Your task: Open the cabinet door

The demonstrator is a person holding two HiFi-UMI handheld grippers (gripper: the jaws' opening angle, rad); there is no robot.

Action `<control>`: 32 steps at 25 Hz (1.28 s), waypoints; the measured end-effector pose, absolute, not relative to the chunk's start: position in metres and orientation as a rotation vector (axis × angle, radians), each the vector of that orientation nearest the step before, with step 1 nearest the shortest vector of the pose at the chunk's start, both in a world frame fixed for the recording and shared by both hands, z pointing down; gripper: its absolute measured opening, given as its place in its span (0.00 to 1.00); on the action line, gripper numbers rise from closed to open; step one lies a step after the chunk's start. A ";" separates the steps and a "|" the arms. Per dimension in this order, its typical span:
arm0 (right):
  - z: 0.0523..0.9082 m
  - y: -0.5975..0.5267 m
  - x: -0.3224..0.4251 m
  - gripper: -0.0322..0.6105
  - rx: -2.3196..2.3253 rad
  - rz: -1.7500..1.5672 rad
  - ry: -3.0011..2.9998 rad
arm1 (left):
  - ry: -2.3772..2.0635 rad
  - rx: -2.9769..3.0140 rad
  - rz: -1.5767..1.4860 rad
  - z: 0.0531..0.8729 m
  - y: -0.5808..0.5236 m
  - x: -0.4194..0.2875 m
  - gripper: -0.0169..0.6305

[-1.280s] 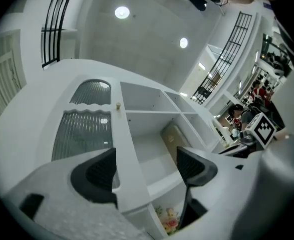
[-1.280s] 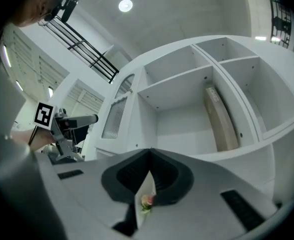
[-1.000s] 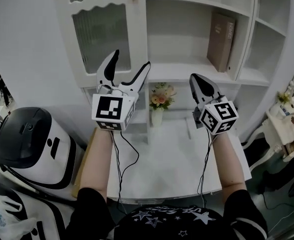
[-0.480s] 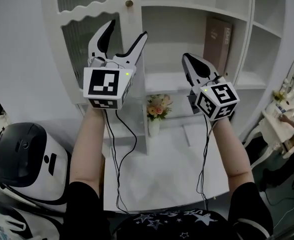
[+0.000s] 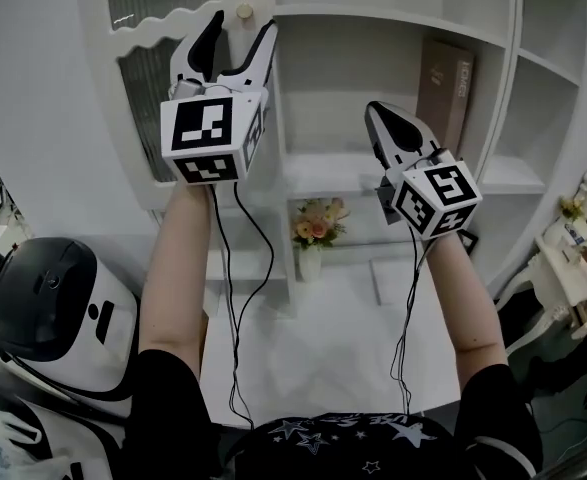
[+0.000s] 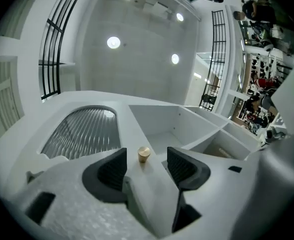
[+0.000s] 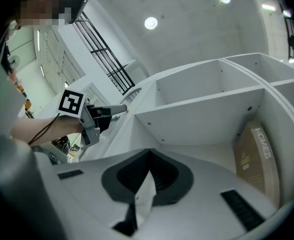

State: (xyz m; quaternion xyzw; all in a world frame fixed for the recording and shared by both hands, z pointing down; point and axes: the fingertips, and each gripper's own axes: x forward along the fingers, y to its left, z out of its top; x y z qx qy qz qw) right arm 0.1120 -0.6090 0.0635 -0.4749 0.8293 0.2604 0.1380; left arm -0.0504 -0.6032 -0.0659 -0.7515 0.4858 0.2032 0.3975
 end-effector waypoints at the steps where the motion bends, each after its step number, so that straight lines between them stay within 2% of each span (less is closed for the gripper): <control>1: 0.062 -0.611 0.113 0.06 -1.362 0.756 2.400 | 1.243 -1.898 0.528 -0.070 -0.604 -0.051 0.42; 9: 0.053 -0.622 0.119 0.06 -1.290 0.741 2.408 | 1.309 -1.909 0.583 -0.083 -0.618 -0.054 0.34; 11: 0.053 -0.623 0.122 0.06 -1.286 0.744 2.404 | 1.325 -1.901 0.595 -0.084 -0.619 -0.057 0.29; 16: 0.061 -0.626 0.127 0.06 -1.278 0.701 2.412 | 1.385 -1.835 0.578 -0.087 -0.619 -0.057 0.27; 20: 0.070 -0.628 0.130 0.06 -1.280 0.670 2.421 | 1.410 -1.820 0.562 -0.085 -0.620 -0.051 0.19; 32: 0.072 -0.614 0.150 0.06 -1.228 0.626 2.440 | 1.475 -1.886 0.575 -0.084 -0.614 -0.056 0.17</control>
